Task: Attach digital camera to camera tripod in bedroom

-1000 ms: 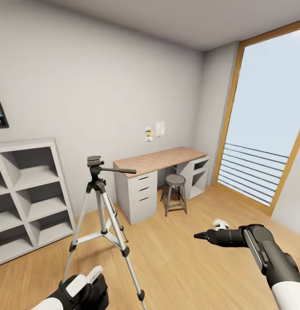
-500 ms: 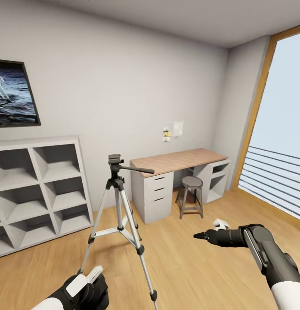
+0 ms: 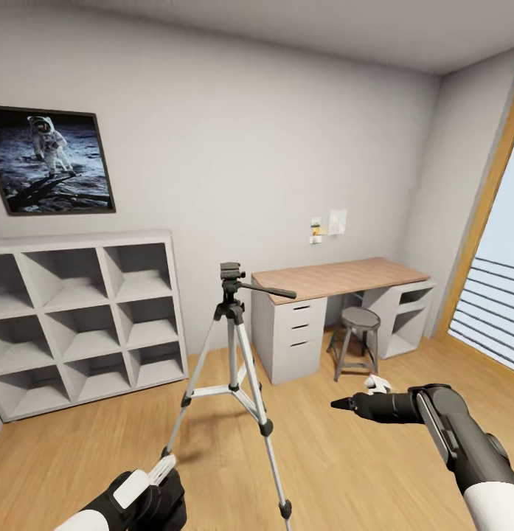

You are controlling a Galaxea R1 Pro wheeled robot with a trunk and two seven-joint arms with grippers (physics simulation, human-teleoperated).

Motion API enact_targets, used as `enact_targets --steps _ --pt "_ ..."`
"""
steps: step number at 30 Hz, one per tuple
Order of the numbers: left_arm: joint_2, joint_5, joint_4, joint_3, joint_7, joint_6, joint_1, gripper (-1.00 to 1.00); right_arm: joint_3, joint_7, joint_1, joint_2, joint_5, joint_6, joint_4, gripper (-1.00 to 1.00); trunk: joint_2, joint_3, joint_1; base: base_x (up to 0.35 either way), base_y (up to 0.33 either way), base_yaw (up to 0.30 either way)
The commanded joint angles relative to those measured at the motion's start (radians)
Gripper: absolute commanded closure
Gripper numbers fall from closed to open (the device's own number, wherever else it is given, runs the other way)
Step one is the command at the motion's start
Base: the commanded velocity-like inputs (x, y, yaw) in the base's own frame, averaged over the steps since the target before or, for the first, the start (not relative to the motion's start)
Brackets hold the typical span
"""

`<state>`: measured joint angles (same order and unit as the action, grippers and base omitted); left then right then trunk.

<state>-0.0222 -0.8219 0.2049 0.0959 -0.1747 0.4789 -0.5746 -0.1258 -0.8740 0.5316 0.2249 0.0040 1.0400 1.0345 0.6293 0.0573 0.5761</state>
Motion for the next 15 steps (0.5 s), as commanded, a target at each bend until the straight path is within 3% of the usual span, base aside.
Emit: enact_targets --steps 1,15 --pt "0.001 -0.004 0.002 0.008 -0.007 0.006 -0.001 1.0 -0.002 -0.004 0.001 0.0 0.001 0.007 0.001 -1.0 0.002 0.002 0.0 0.0 0.0 0.274" --pt "0.001 0.001 0.004 0.007 -0.006 0.006 -0.001 1.0 -0.002 -0.005 0.001 0.001 0.001 0.007 0.001 -1.0 0.002 0.002 0.0 0.0 0.0 0.274"
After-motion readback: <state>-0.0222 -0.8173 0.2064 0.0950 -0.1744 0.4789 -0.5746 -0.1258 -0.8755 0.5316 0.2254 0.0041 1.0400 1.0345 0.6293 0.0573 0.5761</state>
